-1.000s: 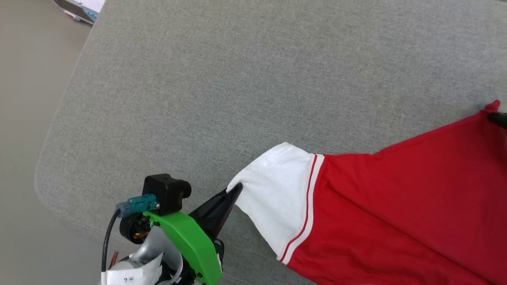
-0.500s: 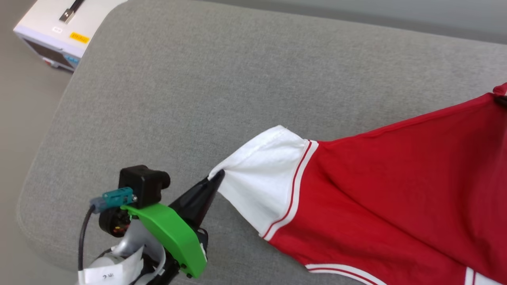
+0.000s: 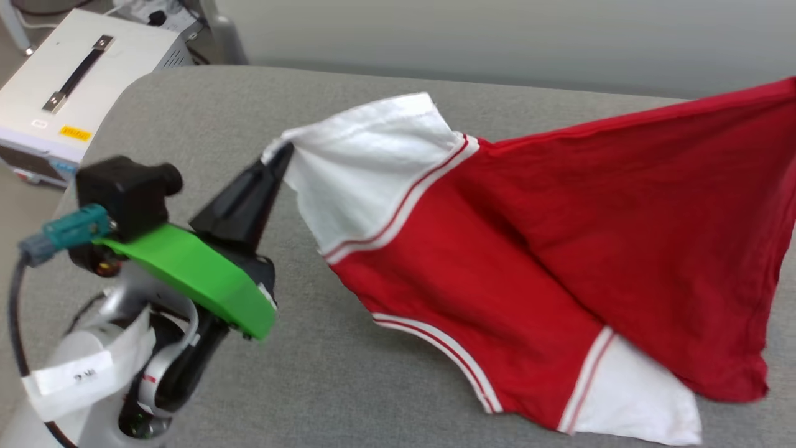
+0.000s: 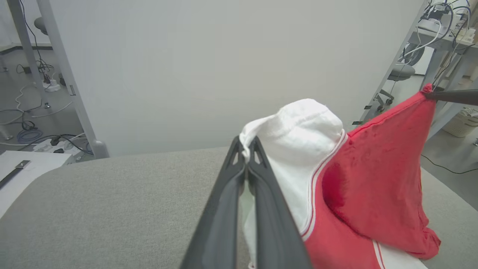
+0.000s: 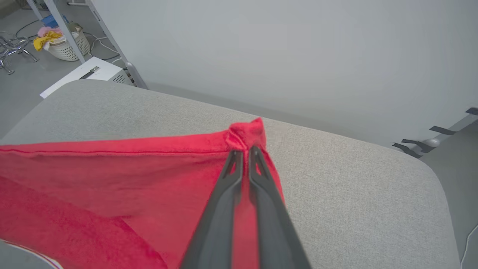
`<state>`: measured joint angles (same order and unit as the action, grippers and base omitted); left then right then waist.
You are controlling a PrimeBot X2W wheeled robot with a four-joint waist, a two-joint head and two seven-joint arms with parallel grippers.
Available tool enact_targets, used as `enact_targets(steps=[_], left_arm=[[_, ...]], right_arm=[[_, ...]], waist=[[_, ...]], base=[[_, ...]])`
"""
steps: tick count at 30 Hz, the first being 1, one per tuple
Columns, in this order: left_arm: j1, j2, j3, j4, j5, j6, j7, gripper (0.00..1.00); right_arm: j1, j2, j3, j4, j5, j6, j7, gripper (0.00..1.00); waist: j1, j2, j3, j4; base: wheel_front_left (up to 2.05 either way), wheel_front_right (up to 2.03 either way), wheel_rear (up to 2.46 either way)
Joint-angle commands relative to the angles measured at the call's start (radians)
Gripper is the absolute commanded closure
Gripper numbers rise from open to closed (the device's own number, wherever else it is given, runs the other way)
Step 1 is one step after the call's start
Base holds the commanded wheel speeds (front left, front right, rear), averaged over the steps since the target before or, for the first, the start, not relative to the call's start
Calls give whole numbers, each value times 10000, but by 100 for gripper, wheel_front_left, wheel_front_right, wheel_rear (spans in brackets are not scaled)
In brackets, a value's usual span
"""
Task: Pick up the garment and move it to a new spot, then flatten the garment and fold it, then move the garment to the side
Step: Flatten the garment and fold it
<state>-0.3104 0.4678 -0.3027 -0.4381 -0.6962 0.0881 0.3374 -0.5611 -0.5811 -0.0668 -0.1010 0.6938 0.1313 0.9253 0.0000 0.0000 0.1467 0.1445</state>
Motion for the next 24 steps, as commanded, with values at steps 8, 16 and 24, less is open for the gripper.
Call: enact_targets(steps=[8, 16, 24], left_arm=[[-2087, 298, 835, -378, 922, 302, -394, 100], [-3965, 529, 1078, -227, 1842, 286, -806, 100], [-5673, 1025, 1049, 463, 2280, -206, -705, 100]], right_arm=[[-311, -467, -197, -1089, 446, -6, -956, 100], [-747, -450, -233, -1637, 531, -6, -1488, 100], [-1545, -336, -324, -1752, 322, -6, -1951, 100]], waist=[[0, 0, -573, -858], [0, 0, -303, -1159], [0, 0, 681, -1323]], base=[[0, 0, 0], [0, 0, 0], [0, 0, 0]])
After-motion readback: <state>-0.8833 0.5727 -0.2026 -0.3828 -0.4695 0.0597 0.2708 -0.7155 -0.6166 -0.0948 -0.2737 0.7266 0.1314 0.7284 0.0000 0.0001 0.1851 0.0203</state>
